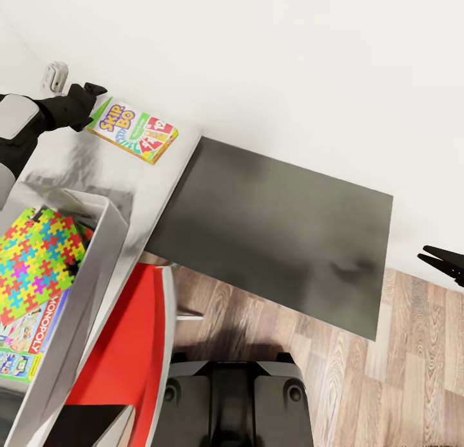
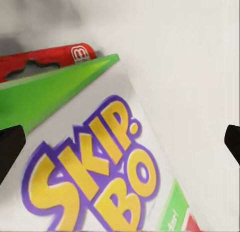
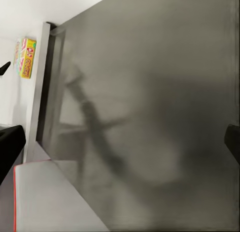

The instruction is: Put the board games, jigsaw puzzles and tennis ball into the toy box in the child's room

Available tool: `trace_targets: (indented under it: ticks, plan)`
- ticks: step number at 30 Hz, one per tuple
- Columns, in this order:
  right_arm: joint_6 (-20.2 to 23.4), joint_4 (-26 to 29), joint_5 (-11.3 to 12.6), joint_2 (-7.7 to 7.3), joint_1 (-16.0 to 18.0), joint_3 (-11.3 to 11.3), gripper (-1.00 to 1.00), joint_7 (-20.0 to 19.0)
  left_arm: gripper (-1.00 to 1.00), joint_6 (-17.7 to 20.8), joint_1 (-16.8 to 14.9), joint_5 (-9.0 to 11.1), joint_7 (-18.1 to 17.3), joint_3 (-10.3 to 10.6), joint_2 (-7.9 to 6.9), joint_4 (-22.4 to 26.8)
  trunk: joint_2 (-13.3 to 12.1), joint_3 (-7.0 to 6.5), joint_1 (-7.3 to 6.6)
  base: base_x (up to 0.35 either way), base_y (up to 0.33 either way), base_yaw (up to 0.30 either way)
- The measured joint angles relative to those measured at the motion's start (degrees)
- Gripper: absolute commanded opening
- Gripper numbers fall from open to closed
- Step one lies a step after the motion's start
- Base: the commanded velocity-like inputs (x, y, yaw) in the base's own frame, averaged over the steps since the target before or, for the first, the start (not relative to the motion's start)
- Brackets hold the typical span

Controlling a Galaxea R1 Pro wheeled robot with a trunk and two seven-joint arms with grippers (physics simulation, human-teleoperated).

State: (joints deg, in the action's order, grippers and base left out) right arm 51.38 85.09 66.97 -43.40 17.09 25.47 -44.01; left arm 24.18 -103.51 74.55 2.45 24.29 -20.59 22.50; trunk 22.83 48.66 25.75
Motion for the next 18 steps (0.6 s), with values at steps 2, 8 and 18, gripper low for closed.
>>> trace_targets:
  ticks: [2,8,18]
  plan:
    - [0.01,0.00,0.00,0.00,0.00,0.00,1.00,0.00,1.00,0.00,0.00,0.00,0.02,0.00,0.00,0.00,0.00,-0.07,0.00,0.000,0.000,-0.133]
    - [0.02,0.00,0.00,0.00,0.00,-0.01,1.00,0.00,1.00,0.06,0.01,-0.02,0.14,-0.01,0.00,0.01,0.00,-0.17,0.00,0.000,0.000,-0.073]
    - [0.05,0.01,-0.01,-0.01,0.01,-0.01,1.00,0.01,1.00,0.08,0.01,-0.02,0.25,-0.11,0.00,-0.02,0.00,-0.23,0.00,0.000,0.000,-0.024]
